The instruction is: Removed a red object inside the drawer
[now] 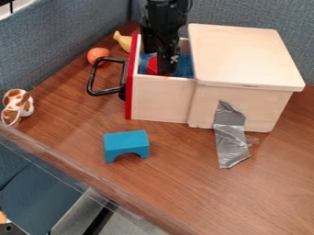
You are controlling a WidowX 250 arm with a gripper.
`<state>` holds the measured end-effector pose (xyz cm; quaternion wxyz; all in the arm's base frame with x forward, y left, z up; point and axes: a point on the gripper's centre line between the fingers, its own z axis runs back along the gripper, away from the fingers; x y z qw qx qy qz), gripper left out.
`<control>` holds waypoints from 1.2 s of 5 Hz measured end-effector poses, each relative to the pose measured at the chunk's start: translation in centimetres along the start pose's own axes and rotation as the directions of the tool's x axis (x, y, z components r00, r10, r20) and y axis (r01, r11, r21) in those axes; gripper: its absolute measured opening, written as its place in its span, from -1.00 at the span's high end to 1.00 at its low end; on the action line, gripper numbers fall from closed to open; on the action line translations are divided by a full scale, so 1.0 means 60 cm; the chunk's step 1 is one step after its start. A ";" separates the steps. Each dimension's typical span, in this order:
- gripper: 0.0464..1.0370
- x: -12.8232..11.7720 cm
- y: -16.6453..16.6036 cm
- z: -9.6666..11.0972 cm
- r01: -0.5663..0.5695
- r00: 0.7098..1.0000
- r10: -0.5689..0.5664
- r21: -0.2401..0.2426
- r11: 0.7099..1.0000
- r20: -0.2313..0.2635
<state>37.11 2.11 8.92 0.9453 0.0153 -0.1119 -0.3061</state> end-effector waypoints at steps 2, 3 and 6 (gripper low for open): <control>-0.93 -0.001 0.001 -0.015 -0.012 1.000 0.011 -0.006 1.000 -0.007; -0.85 -0.005 0.010 -0.018 -0.038 0.999 0.038 -0.009 0.999 0.008; -0.37 -0.010 0.007 -0.018 -0.042 0.999 0.043 -0.011 0.999 0.011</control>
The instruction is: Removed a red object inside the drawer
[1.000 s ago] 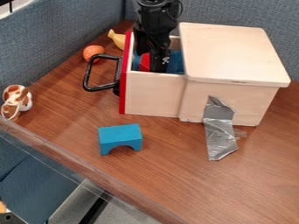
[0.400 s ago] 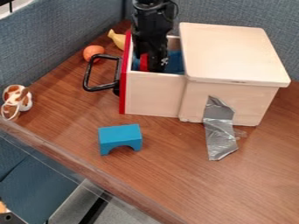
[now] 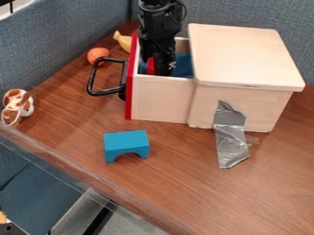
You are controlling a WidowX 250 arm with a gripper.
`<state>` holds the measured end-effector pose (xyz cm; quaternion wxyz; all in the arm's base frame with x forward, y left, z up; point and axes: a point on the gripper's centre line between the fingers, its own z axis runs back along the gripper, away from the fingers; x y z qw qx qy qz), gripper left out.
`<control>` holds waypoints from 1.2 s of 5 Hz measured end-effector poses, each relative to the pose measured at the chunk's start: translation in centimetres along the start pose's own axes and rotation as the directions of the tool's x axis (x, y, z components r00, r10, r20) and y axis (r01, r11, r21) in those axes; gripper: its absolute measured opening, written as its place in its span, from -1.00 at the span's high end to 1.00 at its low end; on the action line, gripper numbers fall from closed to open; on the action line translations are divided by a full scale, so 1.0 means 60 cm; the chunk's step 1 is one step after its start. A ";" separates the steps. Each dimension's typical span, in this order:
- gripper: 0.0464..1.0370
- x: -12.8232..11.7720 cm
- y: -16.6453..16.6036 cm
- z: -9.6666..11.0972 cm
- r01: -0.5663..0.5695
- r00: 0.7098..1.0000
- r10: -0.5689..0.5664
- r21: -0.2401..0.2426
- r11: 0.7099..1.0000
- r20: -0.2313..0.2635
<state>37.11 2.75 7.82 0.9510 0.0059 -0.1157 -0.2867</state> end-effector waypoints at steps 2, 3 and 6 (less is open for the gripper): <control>-0.37 0.005 -0.003 0.090 0.029 0.995 -0.031 0.027 0.999 0.100; -0.37 -0.006 -0.006 0.119 0.035 0.991 -0.040 0.035 0.999 0.128; -0.37 -0.049 -0.078 0.163 0.131 0.985 -0.127 -0.031 0.991 0.115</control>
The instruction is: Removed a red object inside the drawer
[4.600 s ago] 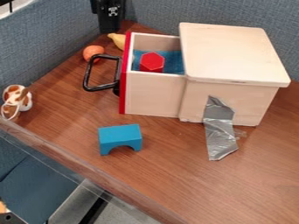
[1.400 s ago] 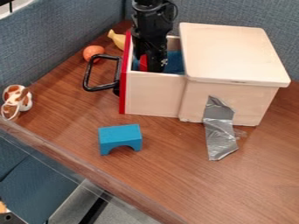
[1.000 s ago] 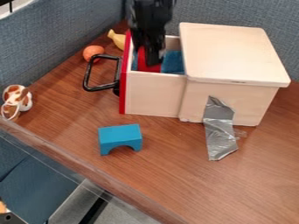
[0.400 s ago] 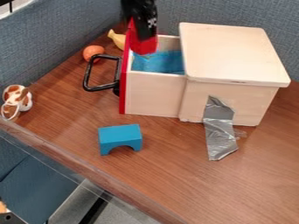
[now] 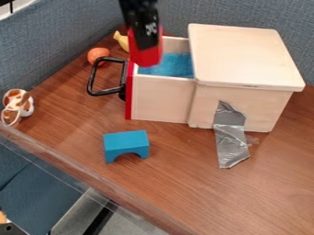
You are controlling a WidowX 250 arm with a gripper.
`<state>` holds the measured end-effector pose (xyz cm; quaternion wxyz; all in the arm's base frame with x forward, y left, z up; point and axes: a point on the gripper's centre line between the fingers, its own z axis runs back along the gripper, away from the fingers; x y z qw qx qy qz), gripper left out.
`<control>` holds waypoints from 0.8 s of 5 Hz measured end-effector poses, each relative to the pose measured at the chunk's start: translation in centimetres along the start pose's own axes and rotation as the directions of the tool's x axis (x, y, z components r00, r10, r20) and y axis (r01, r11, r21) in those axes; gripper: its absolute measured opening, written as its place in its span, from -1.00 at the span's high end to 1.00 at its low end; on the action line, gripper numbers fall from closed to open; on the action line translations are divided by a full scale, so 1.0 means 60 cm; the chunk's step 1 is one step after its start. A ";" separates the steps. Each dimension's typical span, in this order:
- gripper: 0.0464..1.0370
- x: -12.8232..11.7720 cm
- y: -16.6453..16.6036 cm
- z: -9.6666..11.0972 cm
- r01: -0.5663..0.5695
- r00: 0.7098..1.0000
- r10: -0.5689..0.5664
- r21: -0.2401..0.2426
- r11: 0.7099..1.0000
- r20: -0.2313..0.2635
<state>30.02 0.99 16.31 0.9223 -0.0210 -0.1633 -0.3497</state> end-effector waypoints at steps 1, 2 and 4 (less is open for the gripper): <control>-0.37 0.009 -0.038 -0.020 0.059 0.998 -0.059 -0.048 0.997 -0.012; -0.37 0.022 -0.068 -0.044 0.100 0.995 -0.102 -0.074 0.992 -0.023; -0.37 0.025 -0.118 -0.146 0.206 0.968 -0.218 -0.100 0.973 -0.125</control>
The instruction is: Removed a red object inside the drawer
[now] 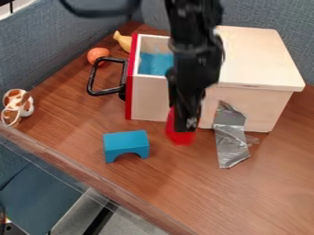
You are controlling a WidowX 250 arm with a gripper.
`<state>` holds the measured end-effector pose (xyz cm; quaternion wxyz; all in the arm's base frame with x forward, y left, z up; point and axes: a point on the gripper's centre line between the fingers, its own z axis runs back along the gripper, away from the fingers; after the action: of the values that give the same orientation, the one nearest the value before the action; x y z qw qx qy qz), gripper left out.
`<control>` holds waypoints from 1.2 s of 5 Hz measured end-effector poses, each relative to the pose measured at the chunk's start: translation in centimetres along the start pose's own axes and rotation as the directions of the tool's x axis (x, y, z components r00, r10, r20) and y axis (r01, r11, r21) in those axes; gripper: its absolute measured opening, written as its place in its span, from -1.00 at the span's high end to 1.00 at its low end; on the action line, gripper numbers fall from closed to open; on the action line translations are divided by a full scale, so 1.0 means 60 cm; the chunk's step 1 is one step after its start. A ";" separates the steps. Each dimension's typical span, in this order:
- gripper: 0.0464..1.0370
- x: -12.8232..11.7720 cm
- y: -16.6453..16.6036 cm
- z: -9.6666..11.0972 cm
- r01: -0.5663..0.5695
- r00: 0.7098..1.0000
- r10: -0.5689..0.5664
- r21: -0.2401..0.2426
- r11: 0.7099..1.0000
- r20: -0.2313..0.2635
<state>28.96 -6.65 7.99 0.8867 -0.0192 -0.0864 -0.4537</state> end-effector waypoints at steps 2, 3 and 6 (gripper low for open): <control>-0.37 0.004 -0.017 -0.027 0.032 0.999 -0.032 -0.006 0.999 -0.014; -0.37 -0.004 -0.032 -0.034 0.036 0.999 -0.036 -0.033 0.999 -0.020; -0.37 -0.023 -0.032 -0.064 0.033 0.998 -0.034 -0.020 0.999 -0.056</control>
<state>27.17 -7.10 3.87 0.8808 -0.0133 -0.0576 -0.4698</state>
